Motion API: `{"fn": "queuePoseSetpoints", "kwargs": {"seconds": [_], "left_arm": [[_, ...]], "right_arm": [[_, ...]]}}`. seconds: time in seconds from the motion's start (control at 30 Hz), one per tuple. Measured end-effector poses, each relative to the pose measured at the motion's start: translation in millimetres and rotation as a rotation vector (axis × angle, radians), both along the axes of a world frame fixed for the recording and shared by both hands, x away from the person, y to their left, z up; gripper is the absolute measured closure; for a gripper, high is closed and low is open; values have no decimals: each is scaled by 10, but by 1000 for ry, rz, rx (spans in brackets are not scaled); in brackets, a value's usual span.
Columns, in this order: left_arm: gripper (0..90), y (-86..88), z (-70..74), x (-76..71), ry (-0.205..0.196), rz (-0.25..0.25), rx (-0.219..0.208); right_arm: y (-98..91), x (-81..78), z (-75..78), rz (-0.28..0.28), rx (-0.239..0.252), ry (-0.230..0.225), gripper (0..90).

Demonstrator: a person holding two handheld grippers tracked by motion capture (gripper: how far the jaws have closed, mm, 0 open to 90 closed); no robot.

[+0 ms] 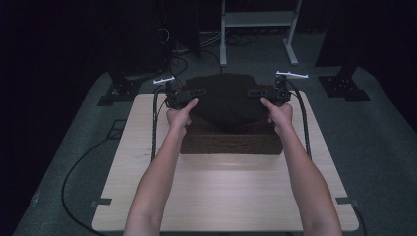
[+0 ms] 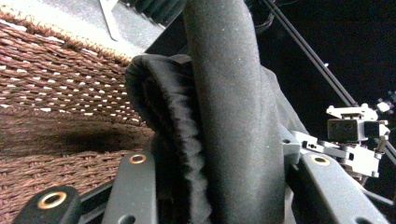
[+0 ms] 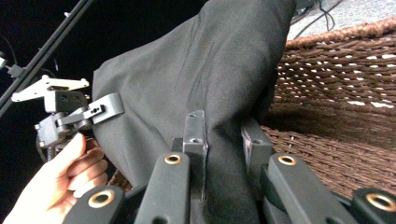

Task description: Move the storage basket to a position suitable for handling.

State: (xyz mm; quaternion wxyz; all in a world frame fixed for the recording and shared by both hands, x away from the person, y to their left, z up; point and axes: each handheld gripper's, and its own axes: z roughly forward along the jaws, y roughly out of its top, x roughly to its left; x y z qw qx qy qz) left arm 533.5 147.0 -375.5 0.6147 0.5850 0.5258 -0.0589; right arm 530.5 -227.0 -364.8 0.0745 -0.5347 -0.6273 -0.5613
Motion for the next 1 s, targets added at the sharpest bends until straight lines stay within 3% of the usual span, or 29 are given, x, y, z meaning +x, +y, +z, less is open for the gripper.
{"fn": "queuePoseSetpoints", "kwargs": {"seconds": [0.2, 0.63, 1.0], "left_arm": [[557, -54, -31, 0, 10, -4, 38], [554, -123, -90, -8, 30, -11, 71], [551, -131, -185, -9, 71, -4, 95]], "right_arm": [[-8, -4, -73, -4, -13, 18, 759], [-38, -30, -147, -7, -40, 40, 758], [-14, -30, -212, -1, -74, 69, 758]]}}
